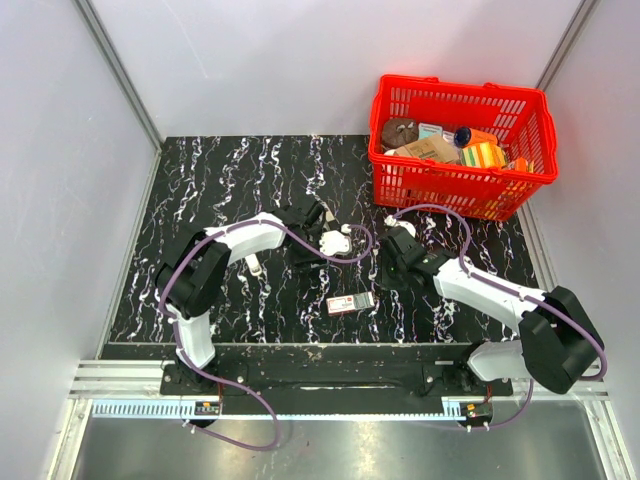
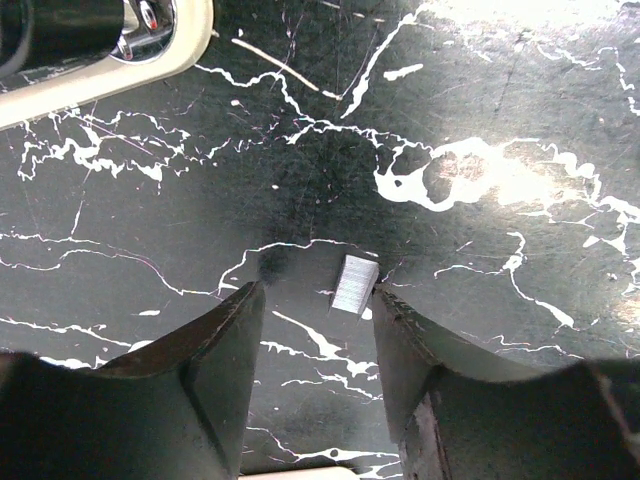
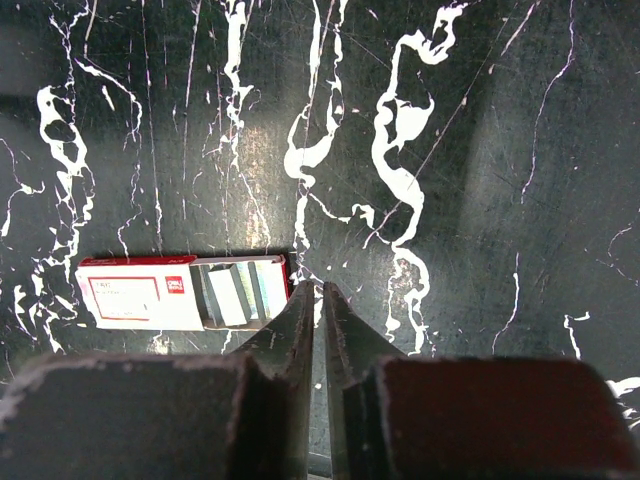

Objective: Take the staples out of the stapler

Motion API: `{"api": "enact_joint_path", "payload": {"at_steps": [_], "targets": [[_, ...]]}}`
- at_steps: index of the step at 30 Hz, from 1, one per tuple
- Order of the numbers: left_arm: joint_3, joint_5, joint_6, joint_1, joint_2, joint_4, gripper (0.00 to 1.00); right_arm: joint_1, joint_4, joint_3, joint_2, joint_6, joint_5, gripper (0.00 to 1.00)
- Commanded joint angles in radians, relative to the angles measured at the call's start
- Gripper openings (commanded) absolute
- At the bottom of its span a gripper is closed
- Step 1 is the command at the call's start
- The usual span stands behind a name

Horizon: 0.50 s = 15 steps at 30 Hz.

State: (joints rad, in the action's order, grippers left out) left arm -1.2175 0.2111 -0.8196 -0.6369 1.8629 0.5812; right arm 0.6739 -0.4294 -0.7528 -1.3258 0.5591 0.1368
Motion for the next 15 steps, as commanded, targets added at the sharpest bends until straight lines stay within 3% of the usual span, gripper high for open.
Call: {"api": "enact_joint_path", "payload": {"at_steps": [1,15], "targets": [[-0.020,0.030,-0.003,-0.006,0.002,0.006,0.51,-0.005,0.035,0.001,0.010,0.009,-0.005,0.12],[-0.005,0.024,0.008,-0.033,0.004,0.012,0.52,-0.005,0.035,0.000,0.007,0.009,-0.008,0.11]]}}
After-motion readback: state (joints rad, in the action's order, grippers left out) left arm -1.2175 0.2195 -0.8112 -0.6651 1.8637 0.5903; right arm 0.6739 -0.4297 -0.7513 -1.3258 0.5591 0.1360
